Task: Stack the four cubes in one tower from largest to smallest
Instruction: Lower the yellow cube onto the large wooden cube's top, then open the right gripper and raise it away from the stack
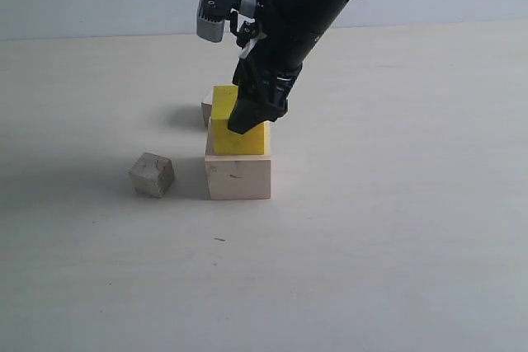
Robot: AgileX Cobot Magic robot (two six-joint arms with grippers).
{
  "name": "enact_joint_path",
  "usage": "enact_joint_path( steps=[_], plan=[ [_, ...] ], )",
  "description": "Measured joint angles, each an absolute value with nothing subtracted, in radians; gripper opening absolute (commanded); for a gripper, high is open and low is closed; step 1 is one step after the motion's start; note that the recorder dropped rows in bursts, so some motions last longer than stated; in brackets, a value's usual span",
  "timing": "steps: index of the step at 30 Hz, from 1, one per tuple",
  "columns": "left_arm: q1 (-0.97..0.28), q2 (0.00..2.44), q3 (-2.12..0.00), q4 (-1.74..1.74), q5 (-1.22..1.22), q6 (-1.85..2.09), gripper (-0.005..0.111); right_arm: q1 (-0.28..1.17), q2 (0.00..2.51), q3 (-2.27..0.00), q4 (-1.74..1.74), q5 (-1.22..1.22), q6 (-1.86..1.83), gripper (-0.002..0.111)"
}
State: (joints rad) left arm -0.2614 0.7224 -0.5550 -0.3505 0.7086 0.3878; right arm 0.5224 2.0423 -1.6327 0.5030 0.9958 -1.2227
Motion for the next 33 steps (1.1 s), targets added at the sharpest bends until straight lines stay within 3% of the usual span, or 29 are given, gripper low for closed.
enact_joint_path(
  steps=[16, 20, 26, 33],
  plan=[
    [-0.261, 0.722, -0.555, -0.348, 0.71, 0.388, 0.0, 0.522, 1.942, -1.633, 0.507, 0.998, -1.208, 0.071],
    [-0.261, 0.722, -0.555, -0.348, 0.71, 0.388, 0.0, 0.522, 1.888, -1.633, 0.507, 0.998, -1.142, 0.052],
    [-0.261, 0.722, -0.555, -0.348, 0.71, 0.388, 0.0, 0.522, 1.796, -1.633, 0.507, 0.994, -1.062, 0.004],
    [-0.261, 0.722, -0.555, -0.348, 0.624, 0.388, 0.0, 0.522, 1.703, -1.633, 0.452, 0.986, -0.792, 0.0]
  ],
)
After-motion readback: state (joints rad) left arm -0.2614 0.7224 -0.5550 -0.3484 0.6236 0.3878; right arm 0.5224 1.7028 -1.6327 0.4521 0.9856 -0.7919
